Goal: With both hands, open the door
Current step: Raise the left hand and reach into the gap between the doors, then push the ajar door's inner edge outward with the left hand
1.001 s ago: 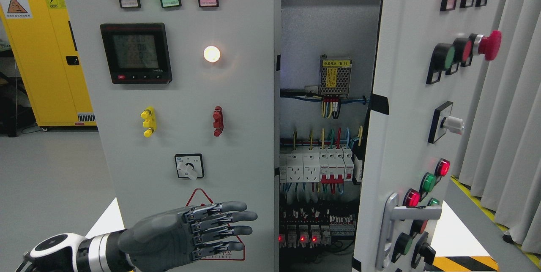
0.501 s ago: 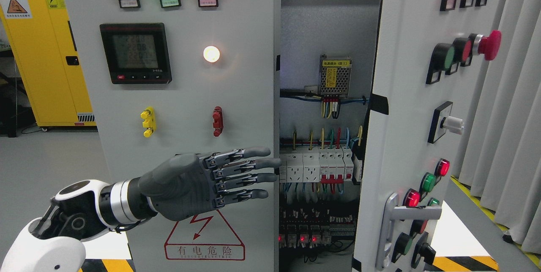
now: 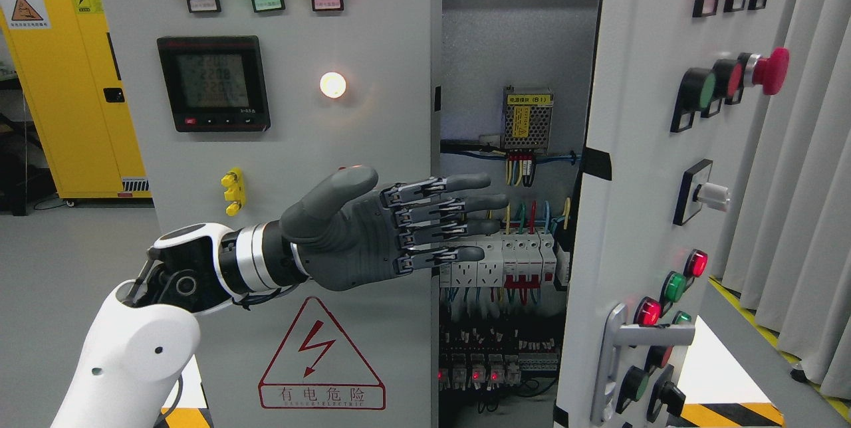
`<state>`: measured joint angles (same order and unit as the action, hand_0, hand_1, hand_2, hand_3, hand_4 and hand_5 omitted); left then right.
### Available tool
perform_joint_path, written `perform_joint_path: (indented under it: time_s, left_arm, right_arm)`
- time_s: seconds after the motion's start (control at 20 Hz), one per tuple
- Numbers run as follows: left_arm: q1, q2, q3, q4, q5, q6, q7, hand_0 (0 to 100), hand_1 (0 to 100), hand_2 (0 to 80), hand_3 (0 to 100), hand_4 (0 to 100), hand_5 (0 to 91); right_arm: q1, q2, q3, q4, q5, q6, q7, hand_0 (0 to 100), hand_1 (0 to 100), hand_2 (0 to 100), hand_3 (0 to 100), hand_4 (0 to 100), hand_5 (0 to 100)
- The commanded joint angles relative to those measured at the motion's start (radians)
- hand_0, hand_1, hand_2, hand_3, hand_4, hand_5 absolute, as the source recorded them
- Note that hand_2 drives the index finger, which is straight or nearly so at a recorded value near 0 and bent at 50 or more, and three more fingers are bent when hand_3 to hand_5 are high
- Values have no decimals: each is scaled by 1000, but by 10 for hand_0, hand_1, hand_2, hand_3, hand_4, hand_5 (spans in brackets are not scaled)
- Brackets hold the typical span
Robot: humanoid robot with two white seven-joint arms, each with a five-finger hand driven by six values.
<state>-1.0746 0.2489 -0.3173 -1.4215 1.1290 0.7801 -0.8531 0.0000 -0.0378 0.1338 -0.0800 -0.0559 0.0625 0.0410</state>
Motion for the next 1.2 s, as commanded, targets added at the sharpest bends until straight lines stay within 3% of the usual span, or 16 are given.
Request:
perform_joint_path:
  time_s: [0.0,0.2,0.4,0.65,0.8,1.15]
  left_arm:
    - [-47,-175,-40,85,-35,4,2,120,556,0,0,0,0]
    - [-47,-240,-40,85,-109,4,20,120,556,0,0,0,0]
    - [-57,-273,-42,87,-115,4,20,120,556,0,0,0,0]
    - [-64,-298,-42,90,-173,2,25,120,556,0,0,0,0]
    - [-67,-319,-40,90,-198,-4,60,120,556,0,0,0,0]
    - [-67,-344,-39,84,-199,-5,63,120,556,0,0,0,0]
  right_arm:
    - [20,-1,0,0,1,0,0,0,500,40,0,0,0]
    - [20,4,1,0,-1,0,0,0,500,40,0,0,0]
    - [20,4,1,0,-1,0,0,0,500,40,0,0,0]
    - [20,1,1,0,1,0,0,0,500,40,0,0,0]
    - [20,1,1,0,1,0,0,0,500,40,0,0,0]
    - [20,1,-2,0,-1,0,0,0,500,40,0,0,0]
